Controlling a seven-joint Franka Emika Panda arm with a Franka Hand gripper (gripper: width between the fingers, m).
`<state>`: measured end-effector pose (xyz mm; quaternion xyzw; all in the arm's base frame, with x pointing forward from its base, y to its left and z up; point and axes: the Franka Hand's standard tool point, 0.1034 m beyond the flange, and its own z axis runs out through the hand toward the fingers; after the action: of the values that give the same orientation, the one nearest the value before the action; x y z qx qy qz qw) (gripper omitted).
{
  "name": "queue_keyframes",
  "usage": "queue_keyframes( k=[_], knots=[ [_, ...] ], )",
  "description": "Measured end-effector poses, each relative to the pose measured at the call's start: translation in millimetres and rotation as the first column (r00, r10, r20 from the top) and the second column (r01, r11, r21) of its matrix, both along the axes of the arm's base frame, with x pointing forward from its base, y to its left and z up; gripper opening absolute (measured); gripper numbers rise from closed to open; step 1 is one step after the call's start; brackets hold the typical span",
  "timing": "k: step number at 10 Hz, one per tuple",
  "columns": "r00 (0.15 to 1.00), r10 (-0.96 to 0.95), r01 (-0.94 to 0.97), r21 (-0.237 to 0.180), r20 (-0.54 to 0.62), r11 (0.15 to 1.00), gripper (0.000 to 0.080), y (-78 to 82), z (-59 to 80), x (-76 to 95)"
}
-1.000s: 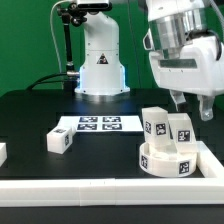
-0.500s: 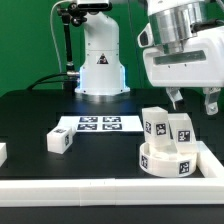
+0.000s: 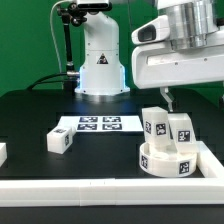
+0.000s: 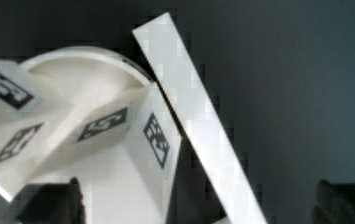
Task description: Assemble stool
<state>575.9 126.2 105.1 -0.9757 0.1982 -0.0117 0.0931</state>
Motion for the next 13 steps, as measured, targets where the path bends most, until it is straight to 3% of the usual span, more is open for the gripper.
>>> queue_keyframes(
  k=[3, 5, 7, 9, 12, 13],
  knots=[
    [0.982, 0.185, -0.184, -0.017, 0.036, 0.983, 0.0649, -2.4, -0.5, 0.9],
    [0.925, 0.373, -0.371, -0.043, 0.070, 0.928, 0.0649, -4.8, -0.6, 1.8],
    [0.775, 0.627, -0.616, -0.124, 0.083, 0.778, 0.0649, -3.0, 0.6, 3.0],
    [0.613, 0.786, -0.767, -0.180, 0.083, 0.616, 0.0649, -2.0, 1.3, 4.7],
    [0.464, 0.882, -0.856, -0.215, 0.082, 0.470, 0.0649, -5.8, 1.3, 6.8],
    [0.367, 0.927, -0.896, -0.240, 0.073, 0.373, 0.0649, -6.6, 0.3, 7.4]
  ],
)
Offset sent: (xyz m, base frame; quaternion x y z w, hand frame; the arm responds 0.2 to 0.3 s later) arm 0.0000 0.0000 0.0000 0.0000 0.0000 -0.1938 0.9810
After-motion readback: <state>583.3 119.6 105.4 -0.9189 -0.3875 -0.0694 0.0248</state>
